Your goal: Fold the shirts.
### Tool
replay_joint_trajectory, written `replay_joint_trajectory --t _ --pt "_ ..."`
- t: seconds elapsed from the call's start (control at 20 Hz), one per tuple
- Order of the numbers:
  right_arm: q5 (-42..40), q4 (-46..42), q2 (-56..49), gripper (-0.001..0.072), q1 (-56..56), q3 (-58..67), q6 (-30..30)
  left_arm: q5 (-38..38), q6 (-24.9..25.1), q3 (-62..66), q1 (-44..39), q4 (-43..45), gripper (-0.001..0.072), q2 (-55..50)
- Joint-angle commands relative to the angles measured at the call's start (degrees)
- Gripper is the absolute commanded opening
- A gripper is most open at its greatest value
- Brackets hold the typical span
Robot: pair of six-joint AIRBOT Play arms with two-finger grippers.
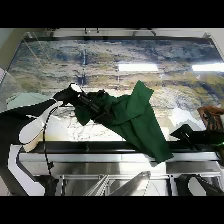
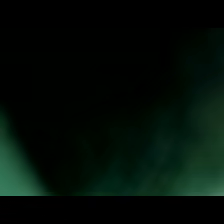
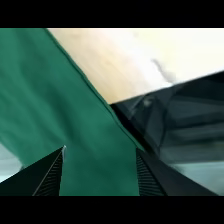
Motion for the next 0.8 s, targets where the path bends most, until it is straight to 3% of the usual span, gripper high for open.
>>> replay_joint_trajectory --t 0.0,0.15,0.35,0.45,0.55,0.6,0.65,0.75 --pt "-2.7 -5.6 0.0 0.0507 0.0 -1.9 3.9 6.1 -0.2 1.9 -1.1 0.5 0.0661 -0.8" --pt "-6.2 -5.3 -4.6 0.0505 0.1 -3.9 3.8 7.9 -0.6 4.7 -1.6 0.6 0.0383 -0.8" --pt "-9.2 -0.3 -13.6 0.0499 0.1 -4.5 -3.3 8.8 -0.7 5.4 -1.6 0.7 0.0365 -1.4" --pt "-10.6 8.0 -18.6 0.0497 0.1 -4.4 -11.0 8.8 -0.7 5.4 -1.7 -0.6 0.0279 -2.8" --pt "-11.3 18.3 -23.1 0.0469 0.1 -4.4 -19.0 9.6 -0.3 5.4 -2.0 -3.5 0.0265 -4.2" --pt "-11.3 23.9 -25.1 0.0245 0.1 -4.4 -23.8 10.2 0.6 5.4 -2.0 -5.2 0.0216 -4.6" --pt "-11.2 29.5 -26.7 0.0028 0.1 -4.4 -28.9 11.0 2.0 5.4 -2.0 -6.9 0.0103 -4.6" --pt "-11.1 36.9 -27.8 0.0025 0.1 -4.3 -35.0 11.8 4.2 5.4 -1.8 -10.8 0.0077 -3.8"
